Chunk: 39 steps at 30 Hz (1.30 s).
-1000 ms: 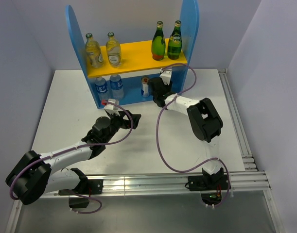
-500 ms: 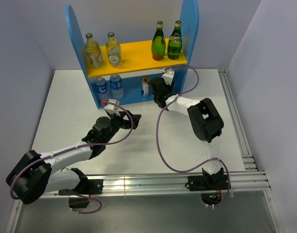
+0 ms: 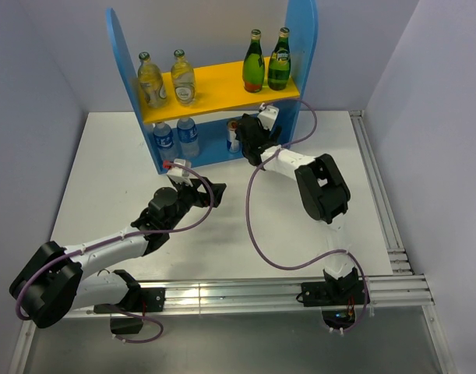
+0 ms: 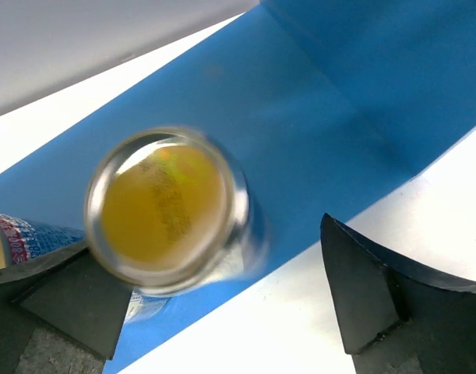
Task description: Place and organize the beverage onto the shelf
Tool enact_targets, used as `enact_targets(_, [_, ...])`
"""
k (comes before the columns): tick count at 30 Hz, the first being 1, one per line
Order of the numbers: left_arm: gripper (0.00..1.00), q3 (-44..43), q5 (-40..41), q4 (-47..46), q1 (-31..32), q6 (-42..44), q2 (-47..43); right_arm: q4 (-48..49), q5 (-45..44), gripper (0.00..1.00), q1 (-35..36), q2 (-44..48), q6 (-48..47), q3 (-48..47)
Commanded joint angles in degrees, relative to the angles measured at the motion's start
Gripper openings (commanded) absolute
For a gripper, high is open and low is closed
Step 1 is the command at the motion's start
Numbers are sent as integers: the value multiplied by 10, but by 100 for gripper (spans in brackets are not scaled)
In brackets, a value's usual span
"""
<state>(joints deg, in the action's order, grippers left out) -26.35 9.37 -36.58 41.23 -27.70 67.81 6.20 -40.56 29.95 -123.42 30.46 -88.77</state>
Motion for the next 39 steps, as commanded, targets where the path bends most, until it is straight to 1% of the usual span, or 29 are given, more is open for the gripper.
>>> enact_targets(1, [99,-2,7,-10,3,10,-15,33,6,100,-4,12,-15,-41])
enact_targets(9, [99,-2,3,-11,3,8,-15,47,6,100,-4,39,-17,-5])
enact_targets(12, [99,-4,3,-11,3,8,-15,52,12,100,-4,61,-15,23])
enact_targets(14, [99,-4,3,-12,3,9,-15,69,18,100,-4,77,-16,58])
enact_targets(18, [99,-5,4,-12,3,9,-17,120,80,100,-3,121,-51,131])
enact_targets(21, [99,-5,5,-12,3,9,-17,146,108,100,-2,143,-80,158])
enact_targets(24, [99,-5,8,-10,3,9,-16,131,133,100,-3,168,-87,191])
enact_targets(25, [99,-7,10,-6,3,10,-17,109,138,100,-3,178,-79,199])
enact_targets(27, [99,-10,20,3,4,12,-22,81,143,100,2,232,-67,222])
enact_targets(28, [99,-19,26,28,5,12,-29,67,139,100,6,260,-57,249])
enact_targets(29, [99,-26,35,49,6,10,-51,41,133,100,12,326,-39,261])
enact_targets(30, [99,-40,64,83,7,6,-69,31,134,100,26,362,-42,269])
enact_targets(31, [99,-68,85,144,8,0,-91,19,126,100,35,398,-51,270])
enact_targets(32, [99,-84,110,183,11,-2,-144,-19,95,100,50,461,-77,263])
enact_targets(33, [99,-103,146,214,12,-2,-172,-41,83,100,81,489,-88,238])
enact_targets(34, [99,-137,165,242,12,5,-198,-57,76,100,93,515,-105,223])
enact_targets(35, [99,-152,177,285,13,15,-243,-109,75,100,106,555,-109,208])
enact_targets(36, [99,-182,186,299,13,26,-260,-127,91,100,113,574,-112,183])
enact_targets(37, [99,-200,201,316,12,43,-271,-140,97,100,120,591,-116,177])
enact_targets(38, [99,-216,207,350,13,45,-278,-163,111,100,123,621,-118,170])
enact_targets(39, [99,-238,213,360,13,46,-278,-171,122,100,124,634,-119,160])
